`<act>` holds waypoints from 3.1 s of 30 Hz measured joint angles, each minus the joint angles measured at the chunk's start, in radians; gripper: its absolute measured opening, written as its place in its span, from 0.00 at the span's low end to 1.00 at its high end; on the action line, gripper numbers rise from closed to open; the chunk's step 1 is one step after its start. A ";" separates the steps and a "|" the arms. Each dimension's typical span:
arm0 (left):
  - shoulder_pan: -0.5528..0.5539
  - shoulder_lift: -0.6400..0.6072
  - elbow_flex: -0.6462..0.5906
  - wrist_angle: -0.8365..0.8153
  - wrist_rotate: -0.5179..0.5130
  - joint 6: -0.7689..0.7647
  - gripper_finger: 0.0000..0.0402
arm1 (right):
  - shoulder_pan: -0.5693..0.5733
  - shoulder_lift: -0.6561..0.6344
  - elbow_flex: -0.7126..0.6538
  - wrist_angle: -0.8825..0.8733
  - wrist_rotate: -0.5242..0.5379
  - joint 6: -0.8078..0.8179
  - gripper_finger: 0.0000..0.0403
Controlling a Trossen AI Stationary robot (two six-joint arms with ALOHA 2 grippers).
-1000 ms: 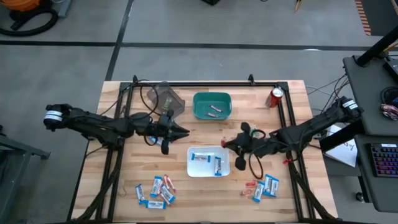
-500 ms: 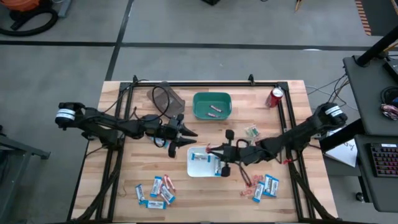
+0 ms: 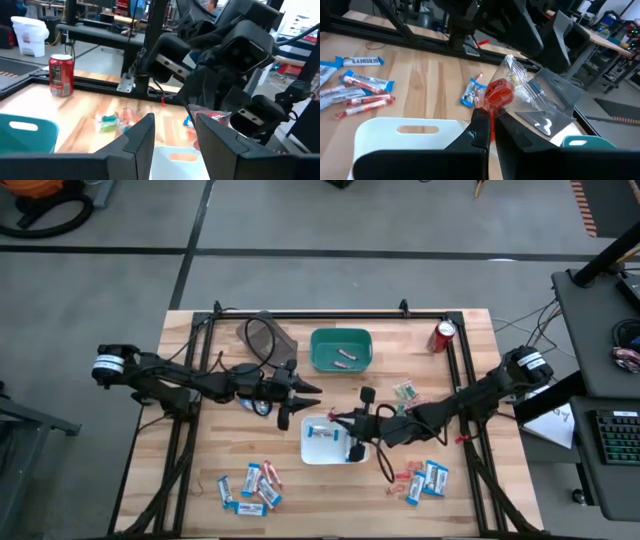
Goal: Sort candy
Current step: Put the red gummy into the black bin
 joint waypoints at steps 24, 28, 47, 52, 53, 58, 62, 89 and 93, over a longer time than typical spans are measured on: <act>-0.018 0.139 0.000 0.161 0.006 -0.020 0.32 | -0.017 0.000 0.001 -0.013 0.105 -0.034 0.03; -0.018 0.164 0.000 0.228 0.070 -0.037 0.32 | -0.021 0.000 0.001 -0.015 0.108 -0.047 0.03; -0.020 0.301 0.118 0.253 -0.018 -0.089 0.29 | -0.040 0.000 0.002 -0.053 0.106 -0.024 0.03; -0.019 0.299 0.115 0.253 -0.023 -0.089 0.14 | -0.040 0.000 0.002 -0.063 0.105 -0.004 0.03; -0.019 0.296 0.112 0.253 -0.026 -0.089 0.10 | -0.040 0.000 0.002 -0.061 0.105 -0.002 0.03; -0.017 0.294 0.111 0.253 -0.027 -0.089 0.03 | -0.040 0.000 0.002 -0.060 0.105 0.020 0.10; 0.003 0.269 0.111 0.206 -0.025 -0.089 0.02 | -0.040 -0.009 0.002 -0.062 0.105 0.059 0.22; 0.762 -0.023 0.200 -1.086 -0.275 0.176 0.04 | -0.040 -0.077 0.001 -0.143 0.130 0.179 0.31; 0.775 0.019 0.221 -1.093 -0.289 0.214 0.12 | -0.040 -0.078 0.001 -0.143 0.130 0.179 0.31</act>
